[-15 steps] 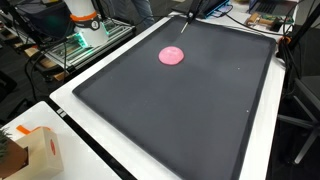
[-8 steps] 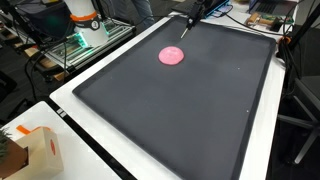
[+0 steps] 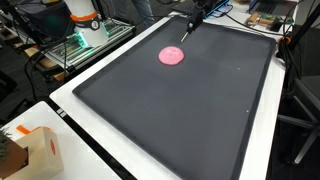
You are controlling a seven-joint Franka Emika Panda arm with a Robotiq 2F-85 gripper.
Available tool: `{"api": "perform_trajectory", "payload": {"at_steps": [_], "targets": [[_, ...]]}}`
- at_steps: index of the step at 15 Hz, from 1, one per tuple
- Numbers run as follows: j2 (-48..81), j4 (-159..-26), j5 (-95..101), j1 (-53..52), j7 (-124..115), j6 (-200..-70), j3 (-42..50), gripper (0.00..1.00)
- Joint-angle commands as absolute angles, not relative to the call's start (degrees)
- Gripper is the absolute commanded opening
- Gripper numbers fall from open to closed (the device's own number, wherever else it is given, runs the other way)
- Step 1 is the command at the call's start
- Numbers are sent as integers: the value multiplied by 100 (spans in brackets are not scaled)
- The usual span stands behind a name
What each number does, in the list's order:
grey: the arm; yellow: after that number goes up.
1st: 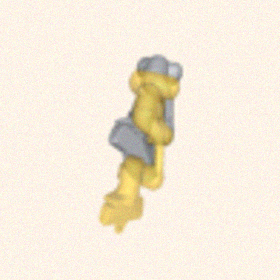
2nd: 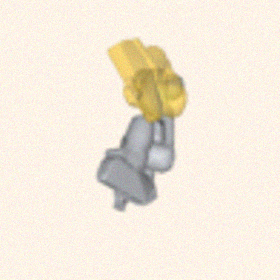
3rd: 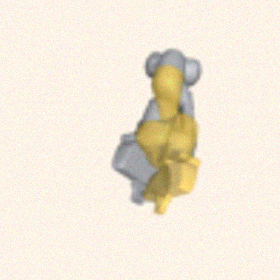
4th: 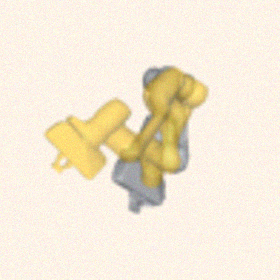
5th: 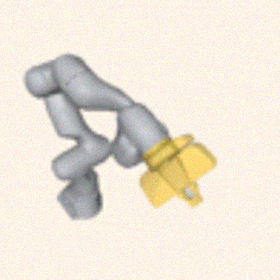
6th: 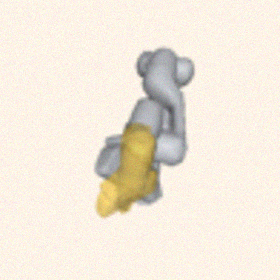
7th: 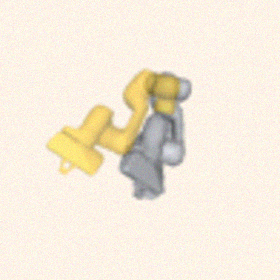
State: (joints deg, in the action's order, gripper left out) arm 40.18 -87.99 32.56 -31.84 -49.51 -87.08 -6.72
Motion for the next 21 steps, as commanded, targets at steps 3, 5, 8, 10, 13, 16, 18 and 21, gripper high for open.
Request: {"api": "perform_trajectory", "payload": {"at_steps": [3,5,8,10,13,16,18,21], "targets": [[4086,-8554,3188,-3187,-5015,-8548,-571,3],[4074,-8526,3166,-3162,-4995,-8563,-556,3],[4021,-8491,3119,-3113,-4976,-8588,-549,3],[3963,-8483,3048,-3066,-4960,-8606,-558,3],[3842,-8504,2914,-2952,-4871,-8681,-598,3],[3714,-8522,2726,-2855,-4779,-8753,-618,3],[3620,-8534,2562,-2788,-4678,-8767,-638,3],[3506,-8540,2336,-2712,-4479,-8700,-649,3]]}}
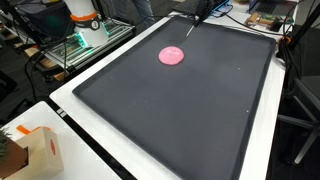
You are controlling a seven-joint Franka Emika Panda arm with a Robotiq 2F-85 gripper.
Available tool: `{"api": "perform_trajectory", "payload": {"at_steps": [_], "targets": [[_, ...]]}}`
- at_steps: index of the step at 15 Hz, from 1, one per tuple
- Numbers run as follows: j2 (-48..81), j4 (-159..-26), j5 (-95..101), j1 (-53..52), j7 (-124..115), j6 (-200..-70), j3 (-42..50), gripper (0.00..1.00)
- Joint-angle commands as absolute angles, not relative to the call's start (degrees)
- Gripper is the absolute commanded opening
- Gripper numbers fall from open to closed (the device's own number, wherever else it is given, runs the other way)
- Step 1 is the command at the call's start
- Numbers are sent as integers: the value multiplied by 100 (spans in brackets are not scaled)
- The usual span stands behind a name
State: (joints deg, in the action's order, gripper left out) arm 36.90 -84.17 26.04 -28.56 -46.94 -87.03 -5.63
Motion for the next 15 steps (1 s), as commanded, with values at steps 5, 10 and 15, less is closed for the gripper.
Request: {"api": "perform_trajectory", "payload": {"at_steps": [5,10,15], "targets": [[3253,-8664,2079,-2563,-3977,-8797,-677,3],[2752,-9020,1858,-2320,-3039,-9168,-746,3],[2204,-9351,1378,-2025,-2164,-9201,-801,3]]}}
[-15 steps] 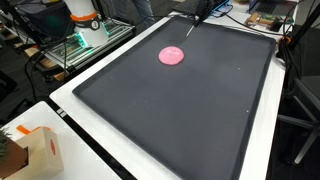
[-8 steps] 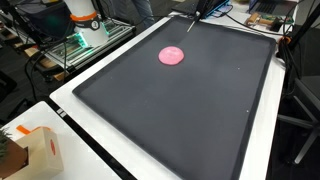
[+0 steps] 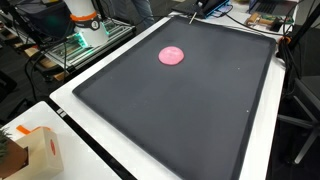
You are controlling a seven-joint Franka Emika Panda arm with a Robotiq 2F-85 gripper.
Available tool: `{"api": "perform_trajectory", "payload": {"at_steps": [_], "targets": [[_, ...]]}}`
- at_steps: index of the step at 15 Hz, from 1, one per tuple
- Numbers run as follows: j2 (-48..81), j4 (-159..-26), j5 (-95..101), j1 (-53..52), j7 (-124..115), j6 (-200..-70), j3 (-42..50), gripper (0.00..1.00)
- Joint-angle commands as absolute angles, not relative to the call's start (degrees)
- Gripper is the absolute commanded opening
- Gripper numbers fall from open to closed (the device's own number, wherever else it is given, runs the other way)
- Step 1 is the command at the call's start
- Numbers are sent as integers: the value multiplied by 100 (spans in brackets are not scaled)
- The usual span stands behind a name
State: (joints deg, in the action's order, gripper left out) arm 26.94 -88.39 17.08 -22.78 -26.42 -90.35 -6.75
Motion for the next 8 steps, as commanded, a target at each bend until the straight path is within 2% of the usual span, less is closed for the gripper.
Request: {"api": "perform_trajectory", "payload": {"at_steps": [1,8], "targets": [[2091,-9417,1286,-1961,-1992,-9211,-816,3],[1219,-10085,1044,-1590,-749,-9630,-917,3]]}}
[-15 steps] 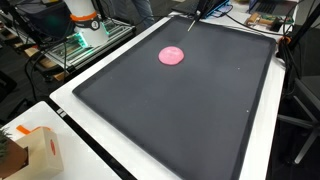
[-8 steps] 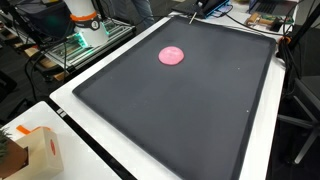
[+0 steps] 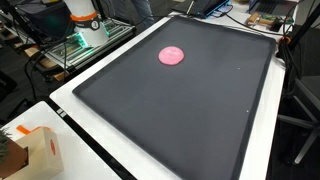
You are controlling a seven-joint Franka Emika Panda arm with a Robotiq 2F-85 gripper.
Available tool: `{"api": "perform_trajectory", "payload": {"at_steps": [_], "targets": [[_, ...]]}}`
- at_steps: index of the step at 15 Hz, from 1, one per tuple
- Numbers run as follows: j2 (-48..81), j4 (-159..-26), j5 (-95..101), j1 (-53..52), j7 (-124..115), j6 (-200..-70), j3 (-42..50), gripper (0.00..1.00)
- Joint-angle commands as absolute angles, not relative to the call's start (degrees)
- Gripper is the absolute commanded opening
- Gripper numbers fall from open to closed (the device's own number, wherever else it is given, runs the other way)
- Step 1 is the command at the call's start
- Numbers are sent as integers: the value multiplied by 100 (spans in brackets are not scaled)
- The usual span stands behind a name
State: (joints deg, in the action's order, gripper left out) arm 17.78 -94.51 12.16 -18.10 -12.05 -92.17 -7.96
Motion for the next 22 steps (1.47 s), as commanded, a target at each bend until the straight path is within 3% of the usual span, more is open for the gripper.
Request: {"api": "perform_trajectory", "payload": {"at_steps": [1,14,15,22], "targets": [[1077,-10221,1028,-1543,-580,-9792,-928,3],[-414,-11852,642,-1164,1765,-11643,-913,3],[-65,-11417,864,-1191,1401,-11365,-946,12],[-251,-11614,798,-1176,1618,-11492,-937,12]]}}
